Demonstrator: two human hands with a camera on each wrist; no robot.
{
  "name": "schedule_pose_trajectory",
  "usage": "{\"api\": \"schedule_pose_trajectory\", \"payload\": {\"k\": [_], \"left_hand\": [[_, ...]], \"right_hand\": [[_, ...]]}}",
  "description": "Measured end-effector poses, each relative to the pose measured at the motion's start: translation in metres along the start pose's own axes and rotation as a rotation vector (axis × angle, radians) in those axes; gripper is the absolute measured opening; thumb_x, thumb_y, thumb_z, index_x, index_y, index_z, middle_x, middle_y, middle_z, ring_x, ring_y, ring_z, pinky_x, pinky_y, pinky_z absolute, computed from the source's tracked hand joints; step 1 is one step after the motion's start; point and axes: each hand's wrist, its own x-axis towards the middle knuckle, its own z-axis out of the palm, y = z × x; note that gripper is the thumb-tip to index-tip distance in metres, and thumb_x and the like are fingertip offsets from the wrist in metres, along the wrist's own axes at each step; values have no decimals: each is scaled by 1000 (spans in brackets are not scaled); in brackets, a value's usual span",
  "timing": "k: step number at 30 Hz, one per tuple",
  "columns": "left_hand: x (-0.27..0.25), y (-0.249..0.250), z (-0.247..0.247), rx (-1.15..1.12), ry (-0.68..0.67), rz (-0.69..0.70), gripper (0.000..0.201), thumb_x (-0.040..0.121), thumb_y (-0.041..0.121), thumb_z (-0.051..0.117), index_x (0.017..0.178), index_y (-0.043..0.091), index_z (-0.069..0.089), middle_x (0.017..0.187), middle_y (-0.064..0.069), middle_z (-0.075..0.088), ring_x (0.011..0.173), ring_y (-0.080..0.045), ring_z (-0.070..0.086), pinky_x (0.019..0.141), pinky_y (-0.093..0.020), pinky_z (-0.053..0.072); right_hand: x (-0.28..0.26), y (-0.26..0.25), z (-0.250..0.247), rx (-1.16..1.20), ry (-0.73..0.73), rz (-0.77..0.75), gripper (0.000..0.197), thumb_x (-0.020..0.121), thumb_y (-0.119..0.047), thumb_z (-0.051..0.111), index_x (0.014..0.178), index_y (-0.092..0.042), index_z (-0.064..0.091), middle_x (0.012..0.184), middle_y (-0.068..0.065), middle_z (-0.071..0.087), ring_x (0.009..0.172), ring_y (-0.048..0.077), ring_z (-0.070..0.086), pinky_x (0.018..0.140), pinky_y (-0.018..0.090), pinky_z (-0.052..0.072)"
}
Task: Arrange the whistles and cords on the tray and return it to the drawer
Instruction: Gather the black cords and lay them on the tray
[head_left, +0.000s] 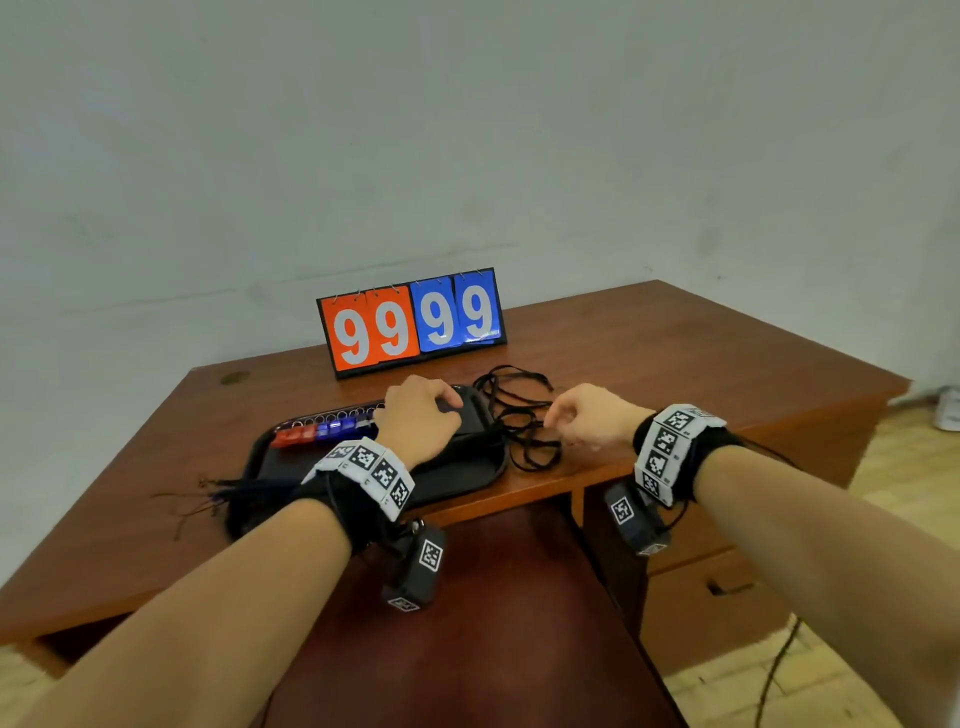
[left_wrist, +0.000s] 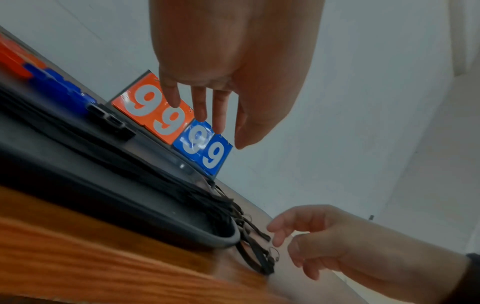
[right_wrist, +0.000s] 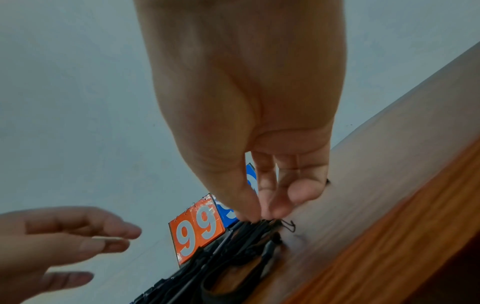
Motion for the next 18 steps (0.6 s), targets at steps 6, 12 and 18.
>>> {"api": "schedule_pose_trajectory", "payload": {"k": [6,12,18], "left_hand": [[2,24,29,-4,-55,27,15,83,24,64,84,38,68,116,7,63,121,-27,51,105,-52,36],[2,38,48,12,-93,51,13,83,26,65,87,38,69,107,9,56,114,-23,53,103,-50,39],[6,55,54,-143,-79,138,17,87,16,61,84,31,68,87,11,65,84,-6,62,80,-28,52]], "right_hand": [[1,7,3,-229,-107,-92,25,83,-15,74,108,-21,73,86,-14,56,85,10,57,72,21,43],[5,14,7,-332,-95,-124,11,86,-22,71,97,-19,73,88,-15,54,87,11,55,77,25,43],[1,26,-21,250,173,63,12,92,-17,63,88,-11,72,74,-1,66,61,9,58,55,19,44]]}}
